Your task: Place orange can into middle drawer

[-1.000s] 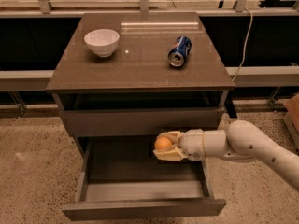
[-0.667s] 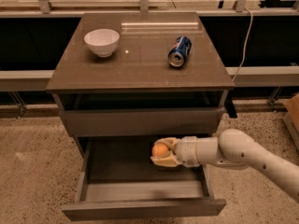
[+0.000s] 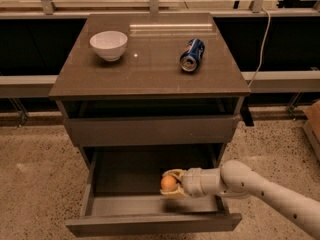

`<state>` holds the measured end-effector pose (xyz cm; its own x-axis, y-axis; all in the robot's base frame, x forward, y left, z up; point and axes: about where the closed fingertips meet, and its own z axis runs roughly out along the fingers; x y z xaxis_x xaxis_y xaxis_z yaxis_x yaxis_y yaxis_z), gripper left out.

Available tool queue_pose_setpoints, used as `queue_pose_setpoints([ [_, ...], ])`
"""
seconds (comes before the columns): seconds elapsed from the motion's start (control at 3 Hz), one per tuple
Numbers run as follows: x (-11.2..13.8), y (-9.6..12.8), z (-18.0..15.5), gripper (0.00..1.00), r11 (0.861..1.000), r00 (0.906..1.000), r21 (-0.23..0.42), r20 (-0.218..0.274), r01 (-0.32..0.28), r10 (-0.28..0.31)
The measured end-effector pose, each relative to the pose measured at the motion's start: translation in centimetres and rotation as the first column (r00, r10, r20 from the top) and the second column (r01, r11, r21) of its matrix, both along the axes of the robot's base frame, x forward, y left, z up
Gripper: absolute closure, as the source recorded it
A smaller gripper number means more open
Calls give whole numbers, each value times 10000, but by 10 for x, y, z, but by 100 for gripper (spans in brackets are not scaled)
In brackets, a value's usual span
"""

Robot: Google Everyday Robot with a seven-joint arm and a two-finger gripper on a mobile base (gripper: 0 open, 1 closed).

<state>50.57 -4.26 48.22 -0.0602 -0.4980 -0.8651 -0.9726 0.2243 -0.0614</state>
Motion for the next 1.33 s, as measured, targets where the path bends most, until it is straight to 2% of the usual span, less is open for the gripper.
queue_pose_setpoints([
  [0.33, -1, 5, -31, 100, 9994, 9995, -148, -24, -310, 310],
  [0.67, 3, 9, -52, 100, 9990, 9995, -315, -77, -311, 309],
  [1.33, 27, 20, -104, 100, 9979, 9965, -628, -830, -145, 93],
])
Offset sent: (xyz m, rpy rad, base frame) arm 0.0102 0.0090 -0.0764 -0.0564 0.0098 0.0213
